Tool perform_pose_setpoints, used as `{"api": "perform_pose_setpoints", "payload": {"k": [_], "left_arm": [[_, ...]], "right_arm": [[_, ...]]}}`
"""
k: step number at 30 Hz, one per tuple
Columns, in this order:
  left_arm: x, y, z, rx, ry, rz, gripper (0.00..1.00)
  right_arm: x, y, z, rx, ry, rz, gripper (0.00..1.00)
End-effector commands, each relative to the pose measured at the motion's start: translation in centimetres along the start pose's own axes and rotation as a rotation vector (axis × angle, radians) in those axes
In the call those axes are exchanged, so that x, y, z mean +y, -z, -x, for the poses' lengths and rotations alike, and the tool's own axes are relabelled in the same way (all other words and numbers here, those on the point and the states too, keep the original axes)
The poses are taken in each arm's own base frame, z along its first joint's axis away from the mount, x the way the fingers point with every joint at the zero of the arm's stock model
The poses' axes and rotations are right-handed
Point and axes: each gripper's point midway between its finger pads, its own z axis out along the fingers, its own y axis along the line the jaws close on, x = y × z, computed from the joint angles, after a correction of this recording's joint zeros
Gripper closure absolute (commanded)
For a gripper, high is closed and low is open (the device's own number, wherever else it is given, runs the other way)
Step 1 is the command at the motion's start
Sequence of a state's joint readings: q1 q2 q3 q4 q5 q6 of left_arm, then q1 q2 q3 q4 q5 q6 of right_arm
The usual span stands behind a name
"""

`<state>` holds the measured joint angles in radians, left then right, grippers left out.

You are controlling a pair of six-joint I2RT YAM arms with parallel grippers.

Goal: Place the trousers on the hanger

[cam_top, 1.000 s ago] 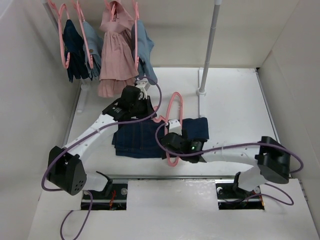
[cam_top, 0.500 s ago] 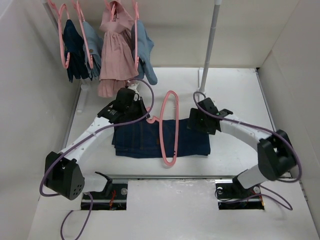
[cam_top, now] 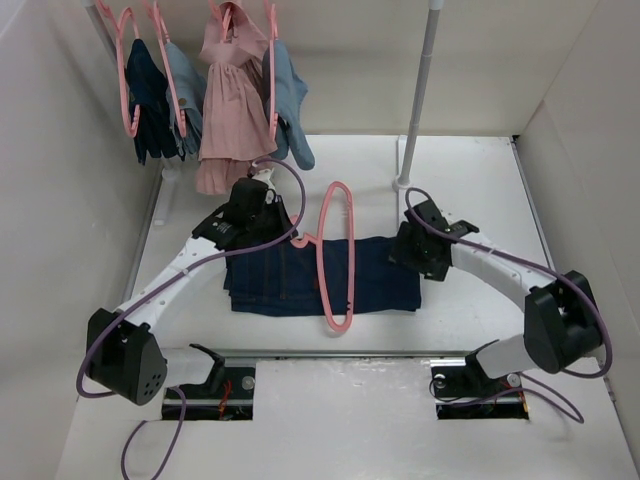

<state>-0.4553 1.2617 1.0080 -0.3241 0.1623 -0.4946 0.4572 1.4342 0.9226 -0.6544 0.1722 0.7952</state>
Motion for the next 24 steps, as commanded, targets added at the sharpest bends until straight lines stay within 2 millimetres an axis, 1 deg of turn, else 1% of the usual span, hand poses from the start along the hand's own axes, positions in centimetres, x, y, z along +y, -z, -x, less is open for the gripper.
{"api": "perform_pose_setpoints", "payload": {"k": [1,2,3,4,5,6,7,8,9,10,11,12,13,14,15,16,17,18,19,20,21,22,23,24], "left_arm": [[1.1,0.6,0.6,-0.037,-0.021,0.046,1.00],[1.0,0.6,0.8,-0.045,-0.022,0.041,1.00],[1.0,0.6,0.8,-0.045,-0.022,0.041,1.00],[0.9,0.6,0.7,-0.040,-0.022,0.033,1.00],[0.9,0.6,0.7,-0.040,-0.031,0.033,1.00],[0.9,0.6,0.7,-0.040,-0.031,0.033,1.00],[0.9,0.6,0.7,-0.040,-0.031,0.033,1.00],[0.9,0.6,0.7,-0.040,-0.031,0.033,1.00],[0.9,0.6,0.7,-0.040,-0.031,0.033,1.00],[1.1,0.5,0.4,-0.032,-0.030,0.038,1.00],[1.1,0.5,0.4,-0.032,-0.030,0.038,1.00],[1.1,0.5,0.4,-0.032,-0.030,0.038,1.00],[1.1,0.5,0.4,-0.032,-0.030,0.038,1.00],[1.1,0.5,0.4,-0.032,-0.030,0.038,1.00],[1.1,0.5,0.4,-0.032,-0.030,0.038,1.00],[1.2,0.5,0.4,-0.032,-0.040,0.038,1.00],[1.2,0.5,0.4,-0.032,-0.041,0.038,1.00],[1.4,0.4,0.0,-0.024,-0.049,0.043,1.00],[1.3,0.4,0.2,-0.031,-0.050,0.038,1.00],[1.3,0.4,0.2,-0.032,-0.050,0.038,1.00],[1.5,0.2,-0.1,-0.024,-0.049,0.043,1.00],[1.4,0.2,0.1,-0.033,-0.050,0.038,1.00],[1.4,0.2,0.1,-0.033,-0.050,0.038,1.00],[1.4,0.2,0.1,-0.033,-0.059,0.038,1.00]], "right_arm": [[-1.0,-0.8,-0.5,0.027,-0.041,-0.007,0.00],[-1.5,-1.6,-1.1,0.058,-0.043,-0.009,0.00],[-0.9,-2.6,-1.2,0.075,-0.033,0.008,0.00],[-1.1,-3.3,-1.7,0.097,-0.016,0.015,0.00],[-0.2,-3.5,-2.1,0.126,-0.002,0.062,0.02],[0.1,-3.8,-2.1,0.130,0.012,0.078,0.07],[0.7,-3.8,-2.1,0.131,0.043,0.096,0.09],[1.2,-3.7,-2.3,0.142,0.053,0.123,0.15],[1.6,-3.5,-2.1,0.144,0.052,0.139,0.36],[1.6,-3.6,-1.8,0.142,0.051,0.151,0.50],[1.7,-3.5,-1.9,0.148,0.051,0.158,0.64],[1.7,-3.5,-1.8,0.155,0.041,0.164,0.79],[2.3,-2.9,-1.0,0.129,0.049,0.187,1.00],[2.7,-2.1,-0.4,0.113,0.049,0.202,1.00],[3.5,-1.3,-0.1,0.097,0.061,0.224,1.00],[5.9,0.5,0.6,0.051,0.105,0.272,1.00],[7.5,2.2,1.1,0.008,0.136,0.306,1.00],[9.2,3.3,1.2,-0.025,0.183,0.336,1.00],[13.0,6.2,0.9,-0.086,0.263,0.411,1.00],[14.9,7.9,0.7,-0.113,0.302,0.456,1.00],[16.7,7.7,-0.2,-0.107,0.359,0.475,1.00],[18.5,8.3,-1.0,-0.094,0.398,0.521,1.00],[20.7,9.5,-1.7,-0.090,0.425,0.569,1.00],[21.6,8.0,-2.1,-0.064,0.433,0.567,1.00]]}}
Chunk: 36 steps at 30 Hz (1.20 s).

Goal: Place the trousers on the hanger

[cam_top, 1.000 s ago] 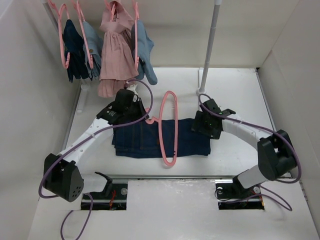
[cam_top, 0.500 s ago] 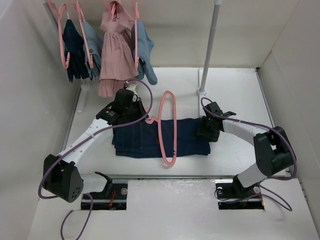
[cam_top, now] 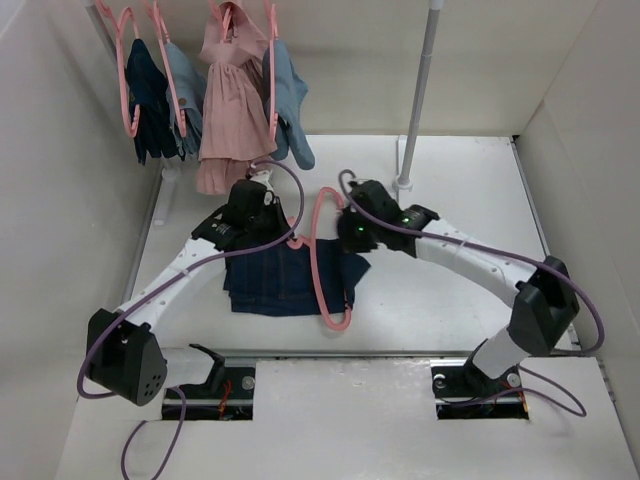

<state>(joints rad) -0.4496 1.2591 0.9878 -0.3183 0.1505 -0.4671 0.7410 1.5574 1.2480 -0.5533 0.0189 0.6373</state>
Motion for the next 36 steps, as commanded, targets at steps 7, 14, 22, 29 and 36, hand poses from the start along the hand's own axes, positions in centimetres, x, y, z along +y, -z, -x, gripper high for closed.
{"api": "perform_pose_setpoints", "payload": {"k": [7,14,22,29,36], "left_arm": [[0.8,1.0,0.6,-0.054,-0.056,0.020,1.00],[0.9,0.8,0.4,-0.054,-0.056,0.020,1.00],[-2.6,2.8,3.2,-0.075,-0.039,-0.079,1.00],[-5.3,4.4,4.2,-0.053,-0.021,-0.171,1.00],[-3.2,3.1,2.3,-0.016,0.002,-0.098,1.00]], "right_arm": [[4.7,-7.0,-1.3,0.076,0.092,0.128,1.00],[5.1,-9.7,-3.8,0.145,0.083,0.209,0.91],[4.0,-12.9,-6.3,0.236,0.097,0.231,0.70],[3.1,-12.7,-5.2,0.207,0.110,0.218,0.51],[3.1,-5.1,0.6,0.041,0.083,0.231,0.31]]}}
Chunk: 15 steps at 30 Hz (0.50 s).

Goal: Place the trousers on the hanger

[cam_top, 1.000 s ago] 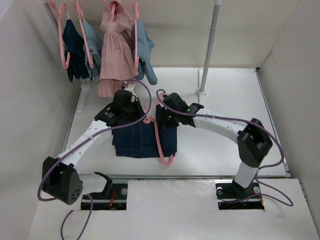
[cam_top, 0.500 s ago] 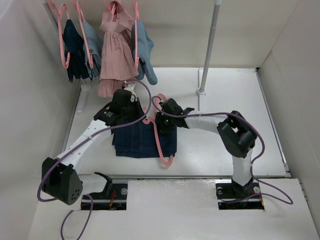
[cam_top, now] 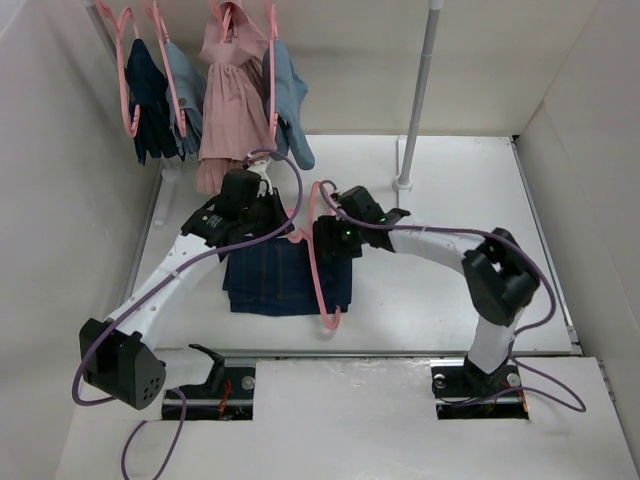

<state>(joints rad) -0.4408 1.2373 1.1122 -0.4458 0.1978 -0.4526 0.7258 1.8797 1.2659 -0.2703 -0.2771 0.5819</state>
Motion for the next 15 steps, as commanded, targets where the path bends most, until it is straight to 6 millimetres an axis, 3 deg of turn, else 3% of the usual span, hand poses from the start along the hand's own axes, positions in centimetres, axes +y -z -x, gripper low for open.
{"api": "perform_pose_setpoints", "payload": {"k": [1,4,7,8,9,11,14,15], "left_arm": [[-1.1,0.2,0.8,-0.032,0.002,-0.049,1.00],[-1.0,-0.1,0.6,-0.025,0.004,-0.045,1.00],[-1.1,-0.2,0.8,-0.025,-0.007,-0.044,1.00],[-1.1,-0.2,0.8,-0.025,-0.007,-0.044,1.00],[-1.6,-0.1,1.0,-0.030,-0.016,-0.057,1.00],[-2.0,-0.1,1.4,-0.037,-0.031,-0.059,1.00],[-3.3,-0.1,1.7,-0.033,-0.049,-0.080,1.00],[-3.5,0.1,2.0,-0.041,-0.050,-0.084,1.00]], "right_arm": [[1.1,6.0,4.0,-0.162,0.052,-0.004,0.29],[1.5,8.7,4.3,-0.185,0.047,-0.001,0.29],[0.5,8.8,3.1,-0.171,0.015,-0.015,0.47],[0.3,8.5,2.7,-0.160,0.003,-0.009,0.58],[-0.4,7.6,1.5,-0.129,-0.015,-0.014,0.81],[-0.5,5.8,0.9,-0.092,-0.039,0.017,0.98],[1.4,3.4,-0.4,-0.012,-0.068,0.156,1.00],[2.3,2.9,-1.8,0.043,-0.058,0.213,1.00]]}}
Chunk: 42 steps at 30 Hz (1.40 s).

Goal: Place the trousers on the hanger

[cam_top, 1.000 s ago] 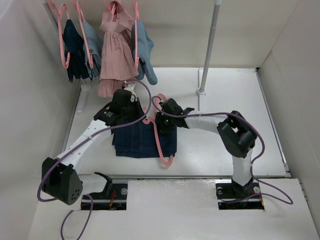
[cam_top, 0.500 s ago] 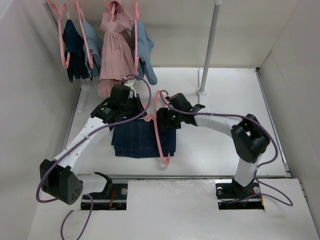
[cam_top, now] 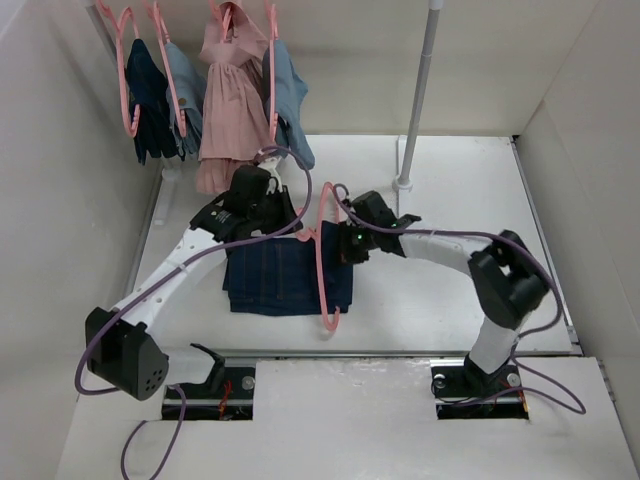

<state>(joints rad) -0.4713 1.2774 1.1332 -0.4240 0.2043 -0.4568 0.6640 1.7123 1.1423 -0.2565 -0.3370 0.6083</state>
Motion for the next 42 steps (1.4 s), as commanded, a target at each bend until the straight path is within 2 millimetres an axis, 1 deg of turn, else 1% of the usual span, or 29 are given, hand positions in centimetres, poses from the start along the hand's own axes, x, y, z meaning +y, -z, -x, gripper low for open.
{"api": "perform_pose_setpoints", "payload": {"k": [1,2,3,4,5,9,12,13,14,15,16,17,18,19,20,21,22,23,24,25,26,28,29,31,32,34,36,38,42], "left_arm": [[-2.5,0.8,2.3,-0.057,-0.025,-0.059,1.00],[-2.5,0.8,2.3,-0.057,-0.025,-0.059,1.00],[-2.6,0.7,2.6,-0.058,-0.025,-0.060,1.00],[-2.5,0.7,2.7,-0.064,-0.025,-0.051,1.00],[-2.7,0.8,3.0,-0.072,-0.026,-0.055,1.00],[-3.0,0.6,3.4,-0.071,-0.002,-0.056,1.00],[-2.9,0.6,3.2,-0.063,0.010,-0.052,1.00],[-3.1,0.6,3.1,-0.056,0.010,-0.062,1.00],[-3.1,0.6,3.1,-0.056,0.010,-0.062,1.00],[-3.1,0.6,3.1,-0.056,0.010,-0.062,1.00],[-2.8,0.4,2.7,-0.046,0.012,-0.056,1.00],[-2.7,0.4,2.8,-0.051,0.012,-0.048,1.00],[-2.4,0.5,2.7,-0.056,0.013,-0.040,1.00],[-2.4,0.5,2.7,-0.056,0.013,-0.040,1.00],[-2.4,0.5,2.7,-0.056,0.013,-0.040,1.00],[-2.4,0.5,2.7,-0.056,0.013,-0.040,1.00],[-2.4,0.8,2.9,-0.068,0.012,-0.037,1.00],[-2.3,0.8,2.7,-0.061,0.001,-0.032,1.00],[-2.3,0.8,2.7,-0.061,0.001,-0.032,1.00],[-2.2,0.8,2.7,-0.061,-0.010,-0.032,1.00],[-2.1,0.8,2.8,-0.066,-0.010,-0.024,1.00],[-2.1,0.8,2.8,-0.066,-0.010,-0.024,1.00],[-2.1,0.8,2.8,-0.066,-0.010,-0.024,1.00],[-2.0,0.5,2.6,-0.058,-0.009,-0.019,1.00],[-2.1,0.4,2.8,-0.066,-0.010,-0.024,1.00],[-2.2,0.5,2.8,-0.061,-0.010,-0.032,1.00],[-2.2,0.5,2.8,-0.061,-0.019,-0.031,1.00],[-2.2,0.5,2.8,-0.061,-0.019,-0.031,1.00],[-2.4,0.5,2.9,-0.064,-0.021,-0.044,0.99]], "right_arm": [[2.6,-2.1,-2.6,0.115,-0.023,0.179,1.00],[2.9,-3.4,-3.6,0.153,-0.016,0.206,1.00],[3.1,-3.8,-3.9,0.176,-0.008,0.231,1.00],[4.5,-3.9,-4.5,0.215,0.008,0.290,1.00],[4.6,-4.9,-5.3,0.247,0.018,0.302,1.00],[4.5,-6.1,-5.0,0.255,0.033,0.314,1.00],[4.7,-6.1,-4.4,0.234,0.029,0.336,1.00],[3.9,-6.0,-4.3,0.232,0.016,0.326,1.00],[3.8,-5.7,-3.2,0.204,-0.001,0.330,1.00],[2.9,-5.4,-3.5,0.208,-0.019,0.315,1.00],[2.9,-4.7,-2.7,0.181,-0.043,0.307,1.00],[2.3,-4.3,-2.0,0.151,-0.061,0.283,0.95],[0.8,-3.8,-1.5,0.128,-0.098,0.252,0.72],[0.5,-2.4,-0.8,0.098,-0.117,0.231,0.67],[-0.4,-1.8,-0.6,0.081,-0.146,0.190,0.64],[-2.0,-1.2,0.5,0.024,-0.168,0.116,0.60],[-2.5,-0.5,0.5,0.006,-0.160,0.077,0.49],[-2.5,0.9,0.6,-0.010,-0.135,0.041,0.45],[-2.9,1.5,0.6,-0.023,-0.123,0.006,0.43],[-2.8,2.2,1.8,-0.061,-0.100,-0.021,0.42],[-3.0,2.7,1.6,-0.053,-0.079,-0.045,0.42],[-1.7,3.2,1.7,-0.052,-0.049,-0.029,0.42],[-0.6,3.4,2.2,-0.059,-0.022,-0.004,0.38],[0.8,3.5,2.2,-0.051,0.010,0.020,0.33],[2.2,3.2,1.8,-0.033,0.032,0.050,0.29],[3.3,2.4,1.4,-0.020,0.056,0.082,0.27],[3.9,1.4,0.8,0.003,0.055,0.095,0.27],[3.4,-0.1,0.5,0.029,0.013,0.089,0.27],[4.2,-1.7,-0.1,0.083,-0.016,0.166,0.36]]}}
